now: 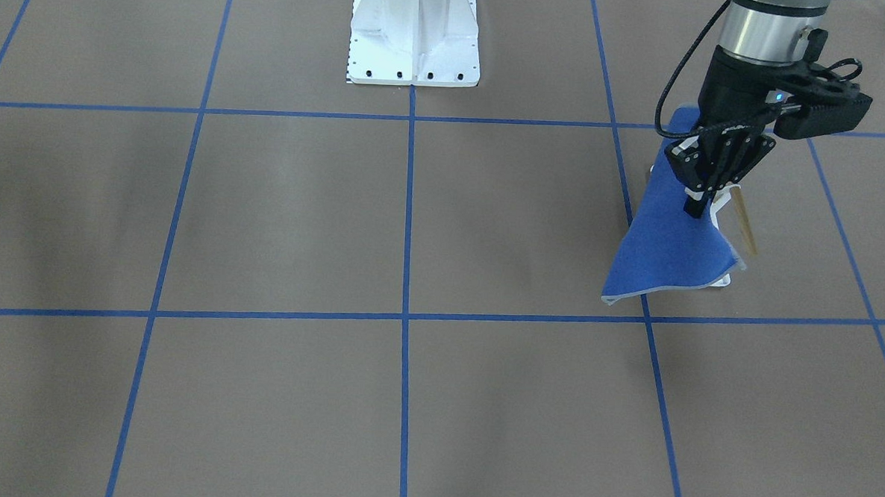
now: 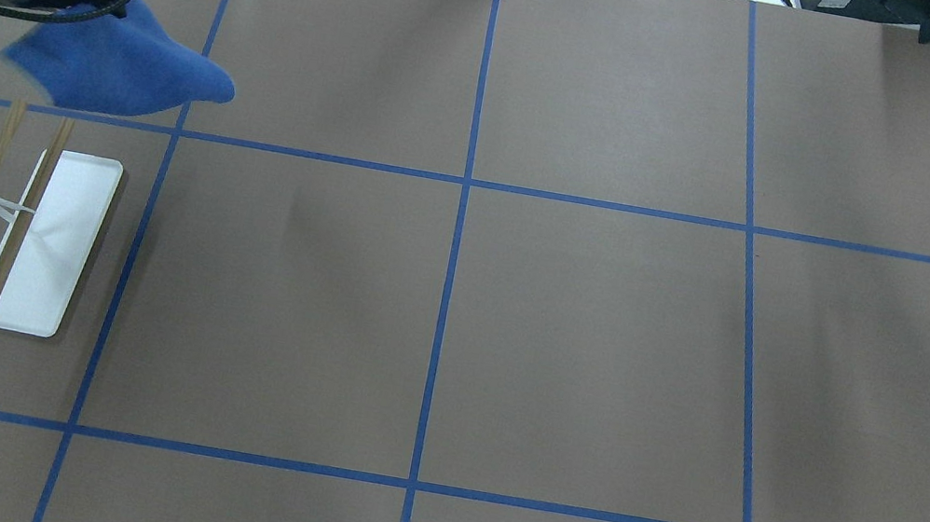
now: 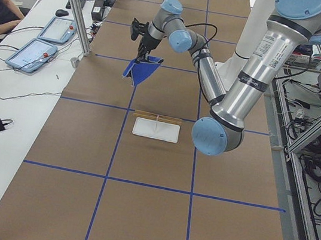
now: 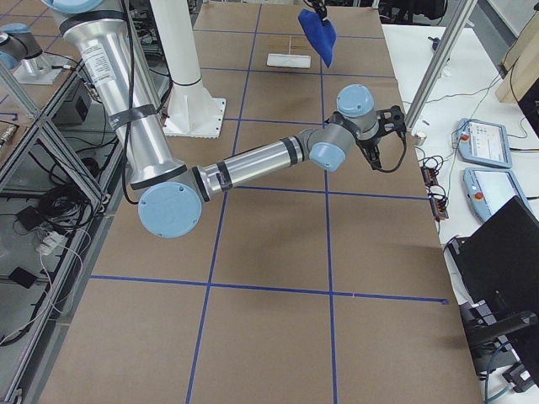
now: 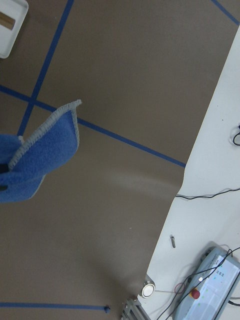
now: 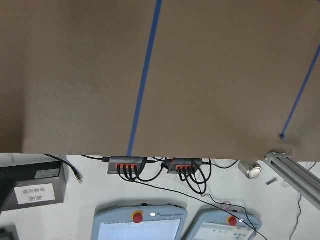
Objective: Hang towel on rack
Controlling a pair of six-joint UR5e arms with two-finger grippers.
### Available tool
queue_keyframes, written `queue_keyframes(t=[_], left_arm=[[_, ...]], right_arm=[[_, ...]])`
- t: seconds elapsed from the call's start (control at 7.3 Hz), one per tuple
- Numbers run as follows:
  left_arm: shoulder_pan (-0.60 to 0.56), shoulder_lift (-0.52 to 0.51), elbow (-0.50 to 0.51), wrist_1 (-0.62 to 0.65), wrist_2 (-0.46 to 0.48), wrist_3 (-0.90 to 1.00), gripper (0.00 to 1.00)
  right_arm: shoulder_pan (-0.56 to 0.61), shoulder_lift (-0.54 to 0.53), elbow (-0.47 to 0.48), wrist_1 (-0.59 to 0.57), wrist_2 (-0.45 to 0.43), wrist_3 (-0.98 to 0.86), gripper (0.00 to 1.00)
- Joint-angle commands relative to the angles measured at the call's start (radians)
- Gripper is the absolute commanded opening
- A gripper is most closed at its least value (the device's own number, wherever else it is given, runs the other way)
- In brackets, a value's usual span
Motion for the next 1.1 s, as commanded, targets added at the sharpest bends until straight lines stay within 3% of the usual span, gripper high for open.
queue_keyframes(t=[0.0,0.27,0.41,0.68,0.96], left_arm=[[0.001,0.104,-0.085,0.0,-0.057,0.082,0.0],[0.01,0.179,-0.127,-0.001,-0.116,0.176,0.0],[0.016,0.214,-0.144,0.0,-0.137,0.237,0.0],[0.013,0.293,-0.145,0.0,-0.183,0.473,0.0],[-0.001,0.348,-0.13,0.002,-0.219,0.645,0.0]], right_arm=[[0.077,-0.053,-0.027,-0.225,0.045,-0.282,1.0],[0.082,-0.087,-0.009,-0.387,0.043,-0.355,1.0],[0.076,-0.131,-0.001,-0.406,0.03,-0.416,1.0],[0.074,-0.136,0.011,-0.565,0.026,-0.493,1.0],[0.085,-0.142,0.022,-0.646,0.011,-0.55,1.0]])
